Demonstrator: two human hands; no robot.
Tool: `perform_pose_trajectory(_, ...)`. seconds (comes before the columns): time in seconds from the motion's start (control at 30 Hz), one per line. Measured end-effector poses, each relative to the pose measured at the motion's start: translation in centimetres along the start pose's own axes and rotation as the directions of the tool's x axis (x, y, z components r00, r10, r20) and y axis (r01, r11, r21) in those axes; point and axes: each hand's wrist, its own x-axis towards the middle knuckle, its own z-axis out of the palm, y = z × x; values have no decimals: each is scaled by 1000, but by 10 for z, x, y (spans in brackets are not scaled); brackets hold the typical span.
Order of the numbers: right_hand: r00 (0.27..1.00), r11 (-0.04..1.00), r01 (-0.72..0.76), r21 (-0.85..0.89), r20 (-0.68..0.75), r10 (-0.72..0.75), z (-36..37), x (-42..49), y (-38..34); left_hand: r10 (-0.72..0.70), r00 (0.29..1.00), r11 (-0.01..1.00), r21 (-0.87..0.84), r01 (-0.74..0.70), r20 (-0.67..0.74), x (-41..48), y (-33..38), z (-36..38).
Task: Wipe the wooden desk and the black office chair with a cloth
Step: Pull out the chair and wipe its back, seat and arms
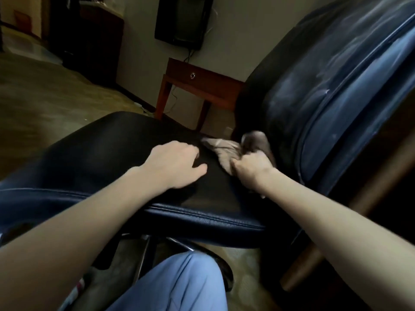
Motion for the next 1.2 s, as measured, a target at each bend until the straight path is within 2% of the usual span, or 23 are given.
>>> perform_pose_trajectory(0.07, 1000, 1000, 14, -7, -28, -14, 16, -20, 3, -1, 995, 999, -40, 5, 99, 11, -9, 22)
perform_pose_trajectory(0.13, 999, 999, -19, 34, -51, 20, 15, -33, 2, -5, 996, 997, -82, 12, 89, 17, -16, 32)
perform_pose_trajectory(0.4, 996, 996, -87, 34, 32, 86, -19, -113, -28, -7, 988, 1000, -19, 10, 153, 14, -24, 30)
perform_pose_trajectory(0.53, 992, 990, -124, 68, 43, 121, -21, -138, -32, 6, 973, 1000, 25, -12, 231, 13, -26, 31)
perform_pose_trajectory(0.67, 982, 986, -137, 98, 147, 122, -14, -114, -21, 19, 952, 999, 29, -29, 306, 12, -20, 35)
perform_pose_trajectory(0.83, 961, 931, -183, 315, 259, 101, 4, -69, 5, 12, 949, 999, 44, -27, 314, 10, 1, 38)
perform_pose_trajectory(0.93, 967, 912, -200, 357, 223, 125, 22, -48, 11, -17, 942, 998, 68, -7, 336, 9, 18, 40)
perform_pose_trajectory(1.2, 992, 941, -106, 323, 99, 78, 50, 29, 25, -43, 951, 992, 124, 5, 306, 3, 45, 48)
